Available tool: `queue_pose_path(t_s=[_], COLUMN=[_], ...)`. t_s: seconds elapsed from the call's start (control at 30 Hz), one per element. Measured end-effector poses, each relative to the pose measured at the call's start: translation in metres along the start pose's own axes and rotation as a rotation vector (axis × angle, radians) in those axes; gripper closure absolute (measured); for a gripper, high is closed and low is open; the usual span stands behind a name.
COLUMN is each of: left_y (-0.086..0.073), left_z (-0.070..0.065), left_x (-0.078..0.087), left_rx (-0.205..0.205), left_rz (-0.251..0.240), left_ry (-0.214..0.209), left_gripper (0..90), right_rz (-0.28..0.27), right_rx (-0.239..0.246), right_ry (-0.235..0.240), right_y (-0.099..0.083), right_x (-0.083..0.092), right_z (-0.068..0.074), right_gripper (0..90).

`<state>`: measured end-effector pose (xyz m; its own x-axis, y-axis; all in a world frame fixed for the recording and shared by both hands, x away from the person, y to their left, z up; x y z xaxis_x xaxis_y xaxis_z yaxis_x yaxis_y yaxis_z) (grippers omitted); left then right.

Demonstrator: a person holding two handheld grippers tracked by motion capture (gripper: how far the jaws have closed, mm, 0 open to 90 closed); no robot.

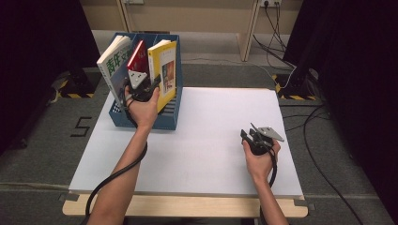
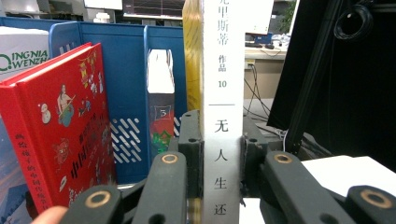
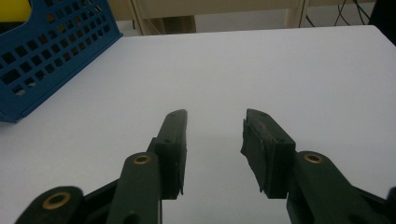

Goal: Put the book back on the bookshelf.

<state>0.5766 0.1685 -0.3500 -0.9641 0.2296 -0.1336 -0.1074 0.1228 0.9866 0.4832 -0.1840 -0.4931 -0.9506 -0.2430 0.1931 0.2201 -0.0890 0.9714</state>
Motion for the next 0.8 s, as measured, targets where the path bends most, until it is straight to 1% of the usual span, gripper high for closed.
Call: queue_pose_path(t_s=[0.13, 0.17, 0.3, 0.4, 0.8], left_y=[-0.001, -0.001, -0.002, -0.004, -0.015], left_z=[0.001, 0.001, 0.000, 0.000, -0.005], left_x=[-0.003, -0.004, -0.007, -0.010, -0.019], left_rx=[0.001, -0.001, -0.005, -0.011, -0.010], left_rz=[0.000, 0.000, 0.001, 0.004, 0.023], left_ry=[0.012, 0.012, 0.018, 0.030, 0.030], left_gripper=[75.8, 75.8, 75.8, 75.8, 75.8], right_rz=[-0.006, -0.002, 0.005, 0.004, 0.012], right_rx=[0.006, -0.002, -0.003, 0.005, 0.000], right_ry=[0.002, 0.003, 0.007, 0.007, 0.006], right_y=[0.001, 0.001, -0.001, -0.002, -0.004], right_x=[0.000, 0.000, -0.001, -0.001, -0.001], right_z=[0.000, 0.001, 0.002, 0.001, 0.001], right_gripper=[59.9, 59.9, 59.9, 59.9, 59.9])
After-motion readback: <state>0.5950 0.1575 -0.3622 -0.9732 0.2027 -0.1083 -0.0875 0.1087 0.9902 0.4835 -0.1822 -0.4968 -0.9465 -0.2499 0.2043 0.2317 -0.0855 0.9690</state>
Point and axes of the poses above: each handheld gripper's, and its own axes: x roughly backward along the jaws, y roughly out of its top, z roughly to its left, the point moved 7 cm from there along -x, roughly forward along the jaws, and after that the axes turned 15 degrees about -z, right-handed, at the moved point
